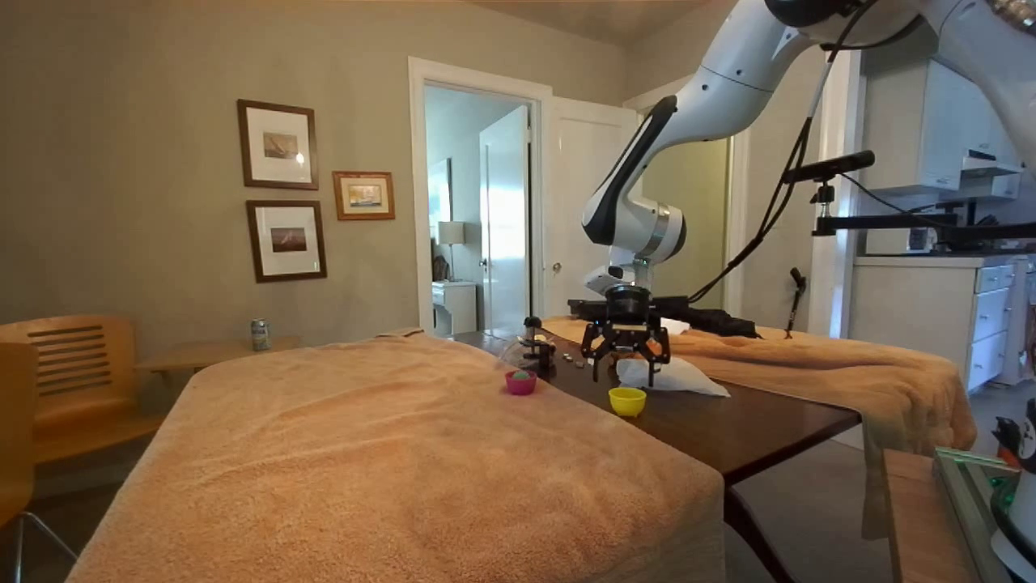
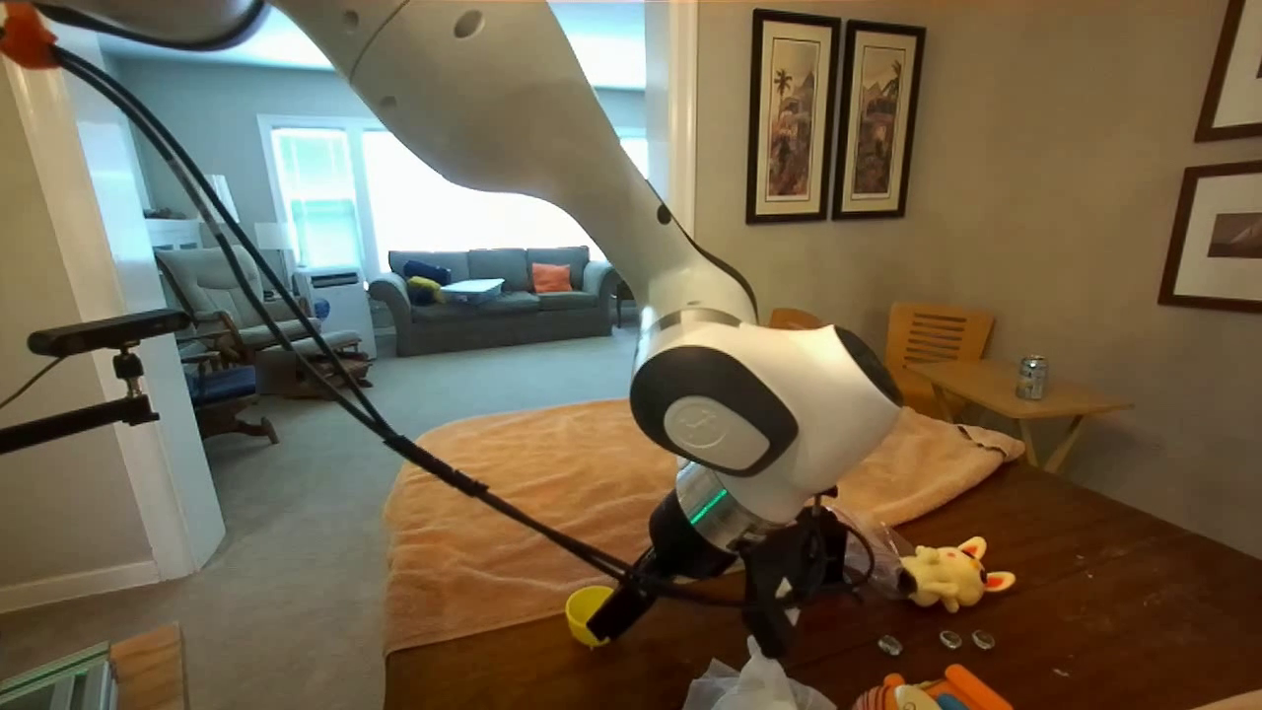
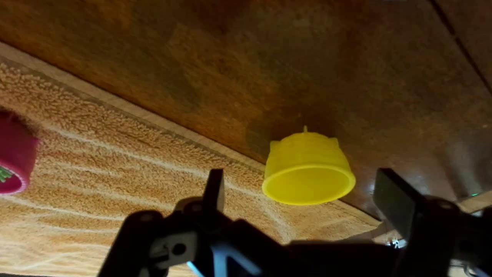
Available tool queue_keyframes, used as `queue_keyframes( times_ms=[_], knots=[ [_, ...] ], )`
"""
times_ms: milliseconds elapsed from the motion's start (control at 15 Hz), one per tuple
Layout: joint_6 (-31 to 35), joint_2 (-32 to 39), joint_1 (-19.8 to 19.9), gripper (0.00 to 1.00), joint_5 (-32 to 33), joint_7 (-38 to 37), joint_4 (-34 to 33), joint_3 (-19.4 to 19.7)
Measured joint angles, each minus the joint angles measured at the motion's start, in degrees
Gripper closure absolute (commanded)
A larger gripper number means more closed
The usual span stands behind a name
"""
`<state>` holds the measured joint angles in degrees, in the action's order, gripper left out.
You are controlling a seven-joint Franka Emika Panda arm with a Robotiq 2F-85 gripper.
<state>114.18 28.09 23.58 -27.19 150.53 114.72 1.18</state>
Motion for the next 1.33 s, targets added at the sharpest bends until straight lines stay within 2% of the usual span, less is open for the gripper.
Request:
queue_keyframes(
  times_ms=[133, 267, 467, 600, 867, 1333],
  knots=[
    [1.36, 0.06, -1.57, 0.0, 0.52, -0.94, 0.73, 0.47],
    [2.51, 0.11, -2.85, 0.26, 0.78, -1.95, 1.22, 0.78],
    [3.67, 0.12, -4.29, 0.5, 1.29, -3.23, 1.81, 1.05],
    [4.59, 0.12, -5.0, 0.61, 2.35, -4.46, 2.14, 1.14],
    [5.8, -0.61, -7.08, 0.65, 7.01, -9.62, 2.12, 2.04],
    [17.01, -6.07, -14.72, 0.65, 24.8, -26.03, 8.69, 3.3]
  ],
)
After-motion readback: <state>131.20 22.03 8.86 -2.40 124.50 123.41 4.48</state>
